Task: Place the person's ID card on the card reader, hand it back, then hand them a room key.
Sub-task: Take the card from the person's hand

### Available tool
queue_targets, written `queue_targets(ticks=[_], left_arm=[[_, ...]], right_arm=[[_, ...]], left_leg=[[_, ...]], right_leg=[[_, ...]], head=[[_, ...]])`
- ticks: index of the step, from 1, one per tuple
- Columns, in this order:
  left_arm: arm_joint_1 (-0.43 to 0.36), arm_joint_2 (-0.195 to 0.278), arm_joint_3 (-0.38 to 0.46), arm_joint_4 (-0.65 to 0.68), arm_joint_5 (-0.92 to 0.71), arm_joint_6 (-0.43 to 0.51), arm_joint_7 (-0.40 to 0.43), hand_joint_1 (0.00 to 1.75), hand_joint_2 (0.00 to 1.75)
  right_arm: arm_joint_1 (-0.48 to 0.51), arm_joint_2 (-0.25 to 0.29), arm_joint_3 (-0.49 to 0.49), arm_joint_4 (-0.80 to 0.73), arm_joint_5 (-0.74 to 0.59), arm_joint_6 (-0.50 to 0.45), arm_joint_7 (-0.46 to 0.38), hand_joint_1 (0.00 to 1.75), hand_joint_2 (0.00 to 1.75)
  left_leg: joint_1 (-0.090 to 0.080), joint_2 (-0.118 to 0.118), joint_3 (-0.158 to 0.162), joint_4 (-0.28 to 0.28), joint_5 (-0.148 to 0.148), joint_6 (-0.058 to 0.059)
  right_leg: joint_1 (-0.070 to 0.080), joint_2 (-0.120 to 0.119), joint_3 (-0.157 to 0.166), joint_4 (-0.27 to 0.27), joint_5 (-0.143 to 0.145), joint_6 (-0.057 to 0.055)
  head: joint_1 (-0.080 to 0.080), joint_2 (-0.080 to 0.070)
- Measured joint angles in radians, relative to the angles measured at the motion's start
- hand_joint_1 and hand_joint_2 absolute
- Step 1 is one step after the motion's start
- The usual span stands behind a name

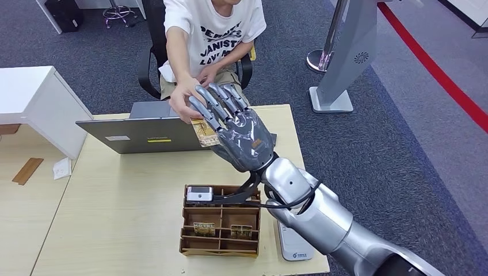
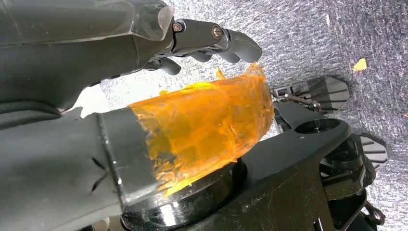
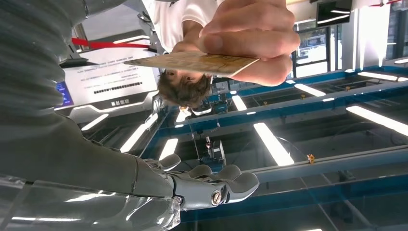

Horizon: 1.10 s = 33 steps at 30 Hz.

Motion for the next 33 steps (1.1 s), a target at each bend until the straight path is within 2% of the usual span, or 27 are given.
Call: queue_targets(ticks=[4,5,6,8,9,10,33], left_arm=[[-0.001,0.0,-0.001,0.0,-0.001,-0.001,0.0,0.0,0.0],[-0.001,0.0,-0.002,0.0,-0.001,-0.001,0.0,0.0,0.0],[-0.001,0.0,-0.002,0.0,-0.001,-0.001,0.001,0.0,0.0],[-0.001,0.0,-0.004,0.0,-0.001,-0.001,0.001,0.0,0.0],[-0.001,0.0,-0.005,0.0,-0.001,-0.001,0.001,0.0,0.0],[-0.002,0.0,-0.006,0.0,-0.001,-0.001,0.001,0.0,0.0],[-0.011,-0.016,-0.01,0.0,-0.004,0.014,0.011,0.0,0.0]], right_arm=[[-0.012,0.002,0.004,0.018,0.004,0.004,0.007,0.02,1.75],[-0.015,0.003,0.004,0.023,0.006,0.005,0.011,0.16,1.75],[-0.018,0.004,0.004,0.03,0.008,0.007,0.015,0.5,1.75],[-0.024,0.006,0.003,0.045,0.008,0.008,0.021,1.36,1.75],[-0.026,0.008,0.002,0.053,0.008,0.008,0.023,1.65,1.75],[-0.027,0.01,0.0,0.06,0.007,0.008,0.023,1.75,1.75],[-0.009,0.011,-0.022,0.093,-0.026,0.009,0.011,1.75,1.75]], left_leg=[[0.0,0.0,0.0,0.0,0.0,0.0],[0.0,0.0,0.0,0.0,0.0,0.0],[0.0,0.0,0.0,0.0,0.0,0.0],[0.0,0.0,0.0,0.0,0.0,0.0],[0.0,0.0,0.0,0.0,0.0,0.0],[0.0,0.0,0.0,0.0,0.0,0.0],[-0.001,0.0,0.001,0.0,0.0,0.0]], right_leg=[[0.0,0.0,0.0,0.0,0.0,0.0],[0.0,0.0,0.0,0.0,0.0,0.0],[0.0,0.0,0.0,0.0,0.0,0.0],[0.0,0.0,0.0,0.0,0.0,0.0],[0.0,0.0,0.0,0.0,0.0,0.0],[0.0,0.0,0.0,0.0,0.0,0.0],[0.0,0.0,0.0,0.0,0.0,0.0]], head=[[0.0,0.0],[0.0,0.0],[0.0,0.0],[0.0,0.0],[0.0,0.0],[0.0,0.0],[0.0,0.0]])
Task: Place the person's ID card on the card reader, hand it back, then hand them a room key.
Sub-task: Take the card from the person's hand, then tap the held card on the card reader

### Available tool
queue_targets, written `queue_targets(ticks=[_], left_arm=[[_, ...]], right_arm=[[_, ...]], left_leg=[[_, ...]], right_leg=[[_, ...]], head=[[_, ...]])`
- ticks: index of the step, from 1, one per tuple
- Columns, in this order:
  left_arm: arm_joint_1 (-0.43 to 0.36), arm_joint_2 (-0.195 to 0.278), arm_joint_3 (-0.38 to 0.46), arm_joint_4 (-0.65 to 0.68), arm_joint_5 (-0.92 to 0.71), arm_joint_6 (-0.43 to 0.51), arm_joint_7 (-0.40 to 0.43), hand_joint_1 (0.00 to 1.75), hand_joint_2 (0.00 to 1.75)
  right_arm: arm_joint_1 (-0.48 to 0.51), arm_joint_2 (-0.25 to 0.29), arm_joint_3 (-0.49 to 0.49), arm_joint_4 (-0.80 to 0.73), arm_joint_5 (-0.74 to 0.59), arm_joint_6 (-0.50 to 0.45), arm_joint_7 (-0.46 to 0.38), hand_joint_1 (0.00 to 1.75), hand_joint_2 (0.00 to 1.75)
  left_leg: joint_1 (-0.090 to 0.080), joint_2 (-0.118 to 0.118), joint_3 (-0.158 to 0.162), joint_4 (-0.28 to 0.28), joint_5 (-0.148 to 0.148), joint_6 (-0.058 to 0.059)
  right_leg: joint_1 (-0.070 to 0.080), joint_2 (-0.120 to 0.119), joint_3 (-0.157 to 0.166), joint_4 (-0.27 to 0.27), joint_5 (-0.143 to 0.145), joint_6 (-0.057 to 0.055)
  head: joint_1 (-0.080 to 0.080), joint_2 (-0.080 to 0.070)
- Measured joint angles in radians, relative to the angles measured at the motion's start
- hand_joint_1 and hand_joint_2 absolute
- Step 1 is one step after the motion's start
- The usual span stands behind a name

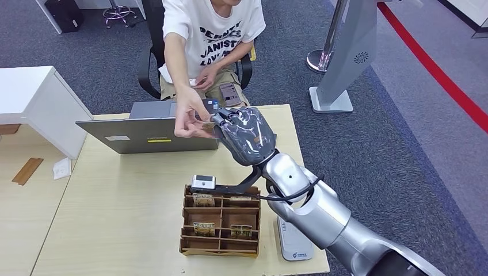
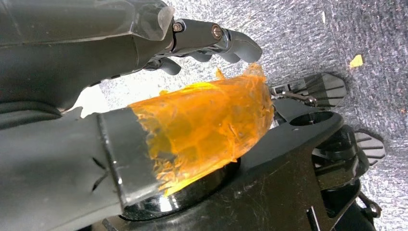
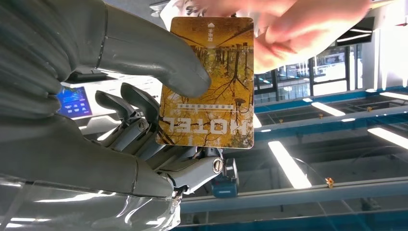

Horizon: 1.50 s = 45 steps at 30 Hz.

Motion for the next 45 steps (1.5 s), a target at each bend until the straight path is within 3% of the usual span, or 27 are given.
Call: queue_targets(ticks=[41,43,45], left_arm=[[-0.001,-0.003,-0.013,0.0,0.003,0.001,0.001,0.0,0.0],[0.004,-0.002,-0.009,0.0,0.029,0.01,-0.012,0.0,0.0],[0.021,0.004,0.003,0.0,0.072,0.018,-0.042,0.0,0.0]], right_arm=[[0.01,-0.009,-0.007,-0.003,-0.008,0.001,-0.007,1.75,1.75],[0.056,-0.008,-0.034,-0.036,-0.092,0.028,-0.063,1.75,1.75],[0.173,-0.007,-0.109,-0.124,-0.338,0.071,-0.157,1.75,1.75]], left_leg=[[0.0,0.0,0.001,0.0,0.0,0.0],[0.0,-0.002,0.003,0.0,0.0,0.0],[0.001,-0.006,0.005,0.0,0.0,0.0]], right_leg=[[0.0,0.0,0.0,0.0,0.0,0.0],[0.001,-0.001,0.001,-0.001,0.0,0.0],[0.001,-0.005,0.002,-0.001,-0.001,0.0]], head=[[0.0,0.0],[0.0,0.0],[0.0,0.0]])
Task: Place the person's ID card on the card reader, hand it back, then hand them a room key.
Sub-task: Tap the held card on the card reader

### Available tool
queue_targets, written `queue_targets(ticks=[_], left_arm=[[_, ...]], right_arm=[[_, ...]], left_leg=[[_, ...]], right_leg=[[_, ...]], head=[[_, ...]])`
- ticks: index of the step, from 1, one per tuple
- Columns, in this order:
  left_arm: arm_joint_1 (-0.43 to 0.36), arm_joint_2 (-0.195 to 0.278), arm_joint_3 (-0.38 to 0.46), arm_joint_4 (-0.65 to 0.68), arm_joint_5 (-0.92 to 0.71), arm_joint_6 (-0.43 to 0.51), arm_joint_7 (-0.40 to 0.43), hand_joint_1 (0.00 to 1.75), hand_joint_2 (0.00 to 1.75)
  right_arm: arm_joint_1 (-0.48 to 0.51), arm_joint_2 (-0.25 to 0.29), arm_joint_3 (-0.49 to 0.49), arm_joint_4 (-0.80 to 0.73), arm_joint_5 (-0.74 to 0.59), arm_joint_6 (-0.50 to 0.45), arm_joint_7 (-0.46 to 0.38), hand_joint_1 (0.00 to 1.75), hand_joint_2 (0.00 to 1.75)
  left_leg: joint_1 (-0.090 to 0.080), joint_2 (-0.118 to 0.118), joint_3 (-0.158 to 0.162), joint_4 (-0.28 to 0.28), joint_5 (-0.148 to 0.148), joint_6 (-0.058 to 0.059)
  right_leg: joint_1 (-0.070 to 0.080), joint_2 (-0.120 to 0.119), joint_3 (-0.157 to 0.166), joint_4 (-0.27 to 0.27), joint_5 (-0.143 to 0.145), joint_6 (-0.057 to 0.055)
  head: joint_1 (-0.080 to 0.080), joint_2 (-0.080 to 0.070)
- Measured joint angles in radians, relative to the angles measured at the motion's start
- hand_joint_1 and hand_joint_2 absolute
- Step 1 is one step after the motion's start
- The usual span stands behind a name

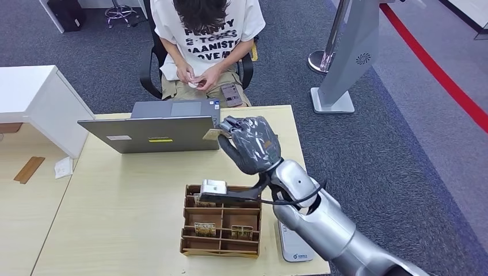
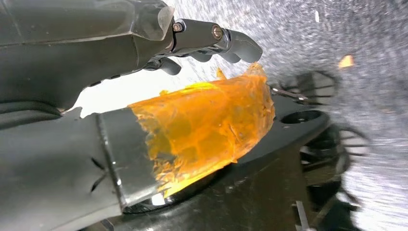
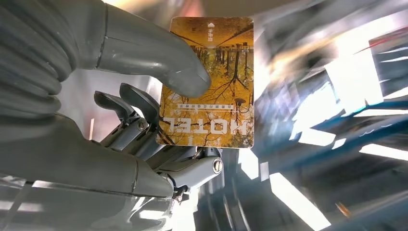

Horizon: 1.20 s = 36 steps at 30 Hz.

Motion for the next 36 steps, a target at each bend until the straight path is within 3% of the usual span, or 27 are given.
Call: queue_targets(ticks=[4,6,11,36], left_arm=[[0.035,0.012,0.015,0.004,0.028,0.002,-0.029,0.0,0.0],[0.041,0.016,0.02,0.005,0.03,0.005,-0.03,0.0,0.0],[0.042,0.019,0.028,0.005,0.03,0.007,-0.03,0.0,0.0],[0.043,0.019,0.034,0.006,0.033,0.009,-0.024,0.0,0.0]], right_arm=[[0.171,-0.003,-0.124,-0.151,-0.621,0.032,-0.061,1.75,1.75],[0.208,-0.004,-0.155,-0.192,-0.703,0.037,-0.065,1.75,1.75],[0.242,-0.004,-0.186,-0.24,-0.561,0.043,-0.068,1.75,1.75],[0.274,-0.005,-0.219,-0.273,-0.555,0.023,-0.063,1.75,1.75]], left_leg=[[0.0,0.002,-0.002,0.0,0.0,0.0],[0.0,0.003,-0.002,0.0,-0.001,0.001],[-0.001,0.003,-0.001,0.0,0.0,0.0],[-0.001,0.003,-0.001,0.0,0.001,-0.001]], right_leg=[[-0.001,0.001,-0.004,0.0,0.0,0.0],[-0.002,0.002,-0.005,0.0,0.0,0.0],[-0.002,0.002,-0.004,0.0,0.001,0.0],[-0.001,0.002,-0.004,0.001,0.002,-0.001]], head=[[0.0,0.0],[0.0,0.0],[0.0,0.0],[0.0,0.0]])
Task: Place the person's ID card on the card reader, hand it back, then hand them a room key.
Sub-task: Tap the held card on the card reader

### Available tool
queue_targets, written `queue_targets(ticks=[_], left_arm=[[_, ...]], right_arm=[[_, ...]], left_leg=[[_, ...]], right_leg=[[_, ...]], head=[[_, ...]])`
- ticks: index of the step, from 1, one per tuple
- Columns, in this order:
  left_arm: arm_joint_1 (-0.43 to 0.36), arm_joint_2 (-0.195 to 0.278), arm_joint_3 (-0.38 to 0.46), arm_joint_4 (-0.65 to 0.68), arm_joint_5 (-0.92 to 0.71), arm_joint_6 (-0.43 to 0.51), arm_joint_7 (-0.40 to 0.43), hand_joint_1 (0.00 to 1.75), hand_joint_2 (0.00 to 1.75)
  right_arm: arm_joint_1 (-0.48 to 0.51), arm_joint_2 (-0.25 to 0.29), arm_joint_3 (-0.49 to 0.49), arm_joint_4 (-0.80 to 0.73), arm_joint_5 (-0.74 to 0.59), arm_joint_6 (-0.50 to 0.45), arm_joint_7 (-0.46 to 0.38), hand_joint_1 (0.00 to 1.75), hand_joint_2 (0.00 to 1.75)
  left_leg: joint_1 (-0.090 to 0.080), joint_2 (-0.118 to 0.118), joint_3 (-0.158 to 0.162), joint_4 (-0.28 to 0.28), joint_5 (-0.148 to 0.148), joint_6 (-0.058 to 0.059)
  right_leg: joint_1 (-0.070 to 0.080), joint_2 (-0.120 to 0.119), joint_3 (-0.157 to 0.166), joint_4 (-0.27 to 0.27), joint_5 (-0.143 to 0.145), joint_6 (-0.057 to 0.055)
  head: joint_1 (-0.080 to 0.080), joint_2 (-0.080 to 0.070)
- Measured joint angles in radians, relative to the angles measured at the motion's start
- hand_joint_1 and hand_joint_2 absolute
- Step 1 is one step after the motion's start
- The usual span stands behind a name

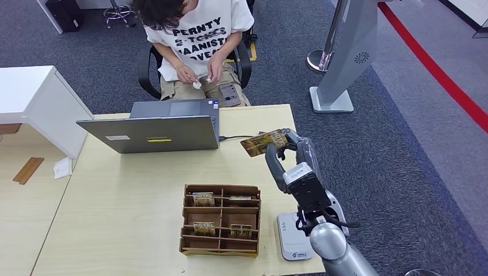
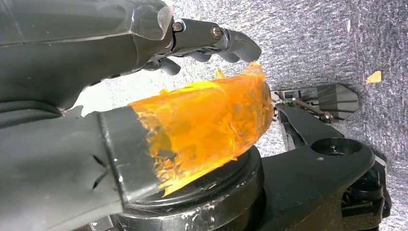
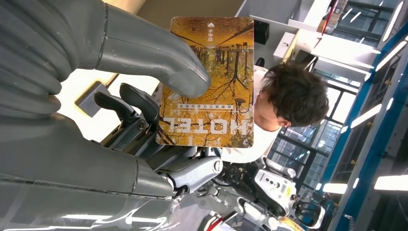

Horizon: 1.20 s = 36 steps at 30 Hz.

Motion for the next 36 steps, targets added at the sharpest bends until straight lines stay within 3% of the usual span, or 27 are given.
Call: queue_targets(ticks=[12,21,36], left_arm=[[0.0,0.0,0.0,0.0,0.008,0.001,0.0,0.0,0.0],[-0.002,0.004,0.004,0.0,0.046,0.001,0.0,0.0,0.0],[0.002,0.01,0.027,0.0,0.076,0.0,-0.006,0.0,0.0]], right_arm=[[0.004,0.0,-0.008,-0.002,-0.03,0.009,0.004,1.75,1.75],[-0.049,0.009,-0.036,0.114,-0.215,0.122,0.042,1.75,1.75],[-0.075,0.03,-0.063,0.255,-0.303,0.204,0.05,1.75,1.75]], left_leg=[[0.0,0.0,0.0,0.0,0.0,0.0],[0.0,0.0,0.0,0.0,0.0,0.0],[0.0,0.0,0.0,0.0,0.0,0.0]], right_leg=[[0.0,0.0,0.0,0.0,0.0,0.0],[0.0,0.0,0.0,0.0,0.0,0.0],[0.0,0.0,0.0,0.0,0.0,0.0]], head=[[0.0,0.0],[0.0,0.0],[0.0,0.0]])
